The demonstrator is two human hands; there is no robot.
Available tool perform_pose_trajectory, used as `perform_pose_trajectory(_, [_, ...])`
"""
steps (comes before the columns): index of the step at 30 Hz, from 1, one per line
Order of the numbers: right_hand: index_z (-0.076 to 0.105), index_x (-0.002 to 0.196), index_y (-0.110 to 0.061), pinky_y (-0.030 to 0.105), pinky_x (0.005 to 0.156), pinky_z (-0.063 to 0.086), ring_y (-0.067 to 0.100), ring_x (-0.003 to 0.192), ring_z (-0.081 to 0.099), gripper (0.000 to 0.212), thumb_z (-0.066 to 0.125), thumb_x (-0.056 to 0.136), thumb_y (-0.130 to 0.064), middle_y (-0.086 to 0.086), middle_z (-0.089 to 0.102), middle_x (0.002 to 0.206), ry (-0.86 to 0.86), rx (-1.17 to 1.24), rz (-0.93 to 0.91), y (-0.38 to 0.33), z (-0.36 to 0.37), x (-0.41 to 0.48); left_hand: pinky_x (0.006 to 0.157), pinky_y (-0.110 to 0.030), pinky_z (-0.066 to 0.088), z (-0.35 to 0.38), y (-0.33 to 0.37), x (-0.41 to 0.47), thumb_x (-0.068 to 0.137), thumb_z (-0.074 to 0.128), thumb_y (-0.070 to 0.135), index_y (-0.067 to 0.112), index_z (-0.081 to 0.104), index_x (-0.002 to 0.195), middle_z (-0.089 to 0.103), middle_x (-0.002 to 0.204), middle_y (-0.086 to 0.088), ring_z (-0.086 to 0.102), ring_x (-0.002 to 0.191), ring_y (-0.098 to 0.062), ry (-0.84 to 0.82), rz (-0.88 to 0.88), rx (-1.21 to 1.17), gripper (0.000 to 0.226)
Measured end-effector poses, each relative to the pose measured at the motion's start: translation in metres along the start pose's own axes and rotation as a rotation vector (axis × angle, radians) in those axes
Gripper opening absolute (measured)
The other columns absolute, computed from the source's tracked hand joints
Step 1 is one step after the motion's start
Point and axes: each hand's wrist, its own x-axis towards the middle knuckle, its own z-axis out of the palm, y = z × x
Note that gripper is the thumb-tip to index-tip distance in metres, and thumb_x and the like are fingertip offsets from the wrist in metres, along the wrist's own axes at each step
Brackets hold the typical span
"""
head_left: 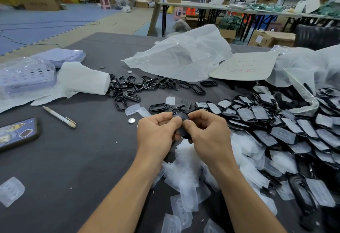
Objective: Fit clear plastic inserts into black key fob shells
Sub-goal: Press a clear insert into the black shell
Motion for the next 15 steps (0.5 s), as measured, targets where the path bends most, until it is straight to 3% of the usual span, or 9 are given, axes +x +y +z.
perform_pose_trajectory(4, [0.073,0.079,-0.018,0.024,0.057,0.051,0.008,0.057,0.067,0.017,0.074,0.087,-0.003,-0.002,0.074,0.066,-0.012,0.05,0.005,0.0015,-0.001,0.0018,0.052,-0.02,0.053,-0.0009,0.0,0.0008,0.087,0.075,0.004,0.031,0.083,0.081,0.074,0.067,-0.006,0.056,0.052,-0.011,-0.009,0.019,0.008,0.029])
perform_pose_trajectory(9, [0.075,0.076,-0.017,0.014,0.051,0.048,0.005,0.052,0.065,0.024,0.073,0.086,0.004,-0.003,0.073,0.062,-0.052,0.108,-0.001,0.0005,-0.0011,0.0021,0.053,-0.025,0.054,-0.0038,0.0004,0.0044,0.082,0.077,0.006,0.02,0.084,0.079,0.073,0.065,-0.012,0.058,0.05,-0.015,0.029,0.008,0.041,0.016])
perform_pose_trajectory(15, [0.076,0.077,-0.015,0.024,0.05,0.047,0.015,0.051,0.057,0.022,0.07,0.086,0.003,0.004,0.071,0.064,-0.1,0.163,0.041,0.0,-0.0009,0.0031,0.049,-0.021,0.052,-0.0016,-0.0008,0.0053,0.081,0.074,-0.002,0.012,0.082,0.074,0.072,0.06,-0.006,0.058,0.046,-0.014,0.108,-0.004,-0.04,0.017])
